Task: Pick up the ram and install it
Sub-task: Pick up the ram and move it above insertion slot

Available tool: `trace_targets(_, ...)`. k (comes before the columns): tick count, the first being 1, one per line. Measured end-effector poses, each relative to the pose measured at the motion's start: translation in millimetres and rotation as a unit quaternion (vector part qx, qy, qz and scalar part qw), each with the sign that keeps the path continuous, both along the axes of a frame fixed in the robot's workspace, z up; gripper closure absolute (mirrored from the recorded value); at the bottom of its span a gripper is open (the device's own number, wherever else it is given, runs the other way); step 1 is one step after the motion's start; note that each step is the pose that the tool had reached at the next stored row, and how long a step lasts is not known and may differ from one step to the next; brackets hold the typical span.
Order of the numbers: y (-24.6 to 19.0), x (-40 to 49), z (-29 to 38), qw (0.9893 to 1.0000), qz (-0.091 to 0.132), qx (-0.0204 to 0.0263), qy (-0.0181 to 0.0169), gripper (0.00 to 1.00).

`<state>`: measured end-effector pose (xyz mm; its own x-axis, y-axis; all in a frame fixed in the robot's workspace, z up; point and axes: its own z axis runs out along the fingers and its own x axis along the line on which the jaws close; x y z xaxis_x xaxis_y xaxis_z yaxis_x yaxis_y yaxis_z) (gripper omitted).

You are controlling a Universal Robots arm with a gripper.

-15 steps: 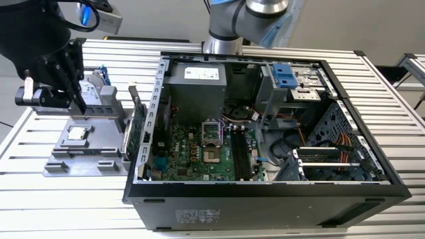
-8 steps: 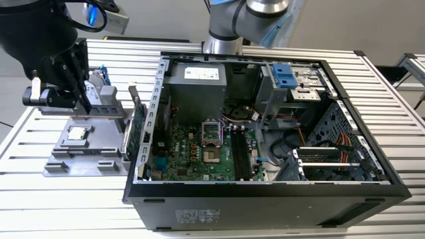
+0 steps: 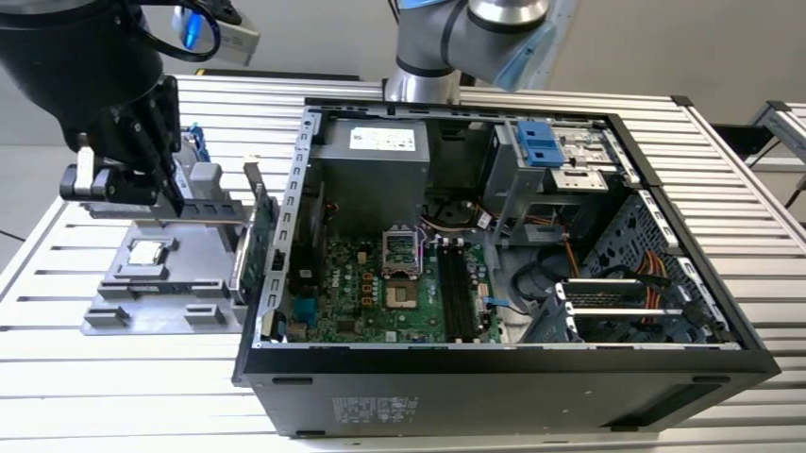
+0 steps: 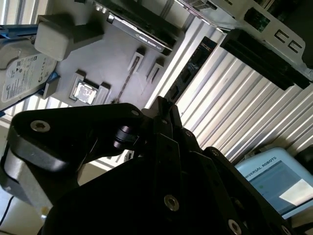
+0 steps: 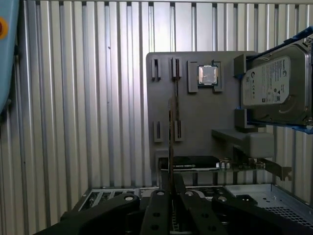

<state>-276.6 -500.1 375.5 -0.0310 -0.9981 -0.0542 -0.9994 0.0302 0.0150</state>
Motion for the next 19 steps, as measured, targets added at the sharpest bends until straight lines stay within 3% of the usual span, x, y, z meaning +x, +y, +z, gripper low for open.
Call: trace_targets(19, 0.0, 24.2, 0.1, 1.0, 0.0, 0.0, 0.0, 1.0)
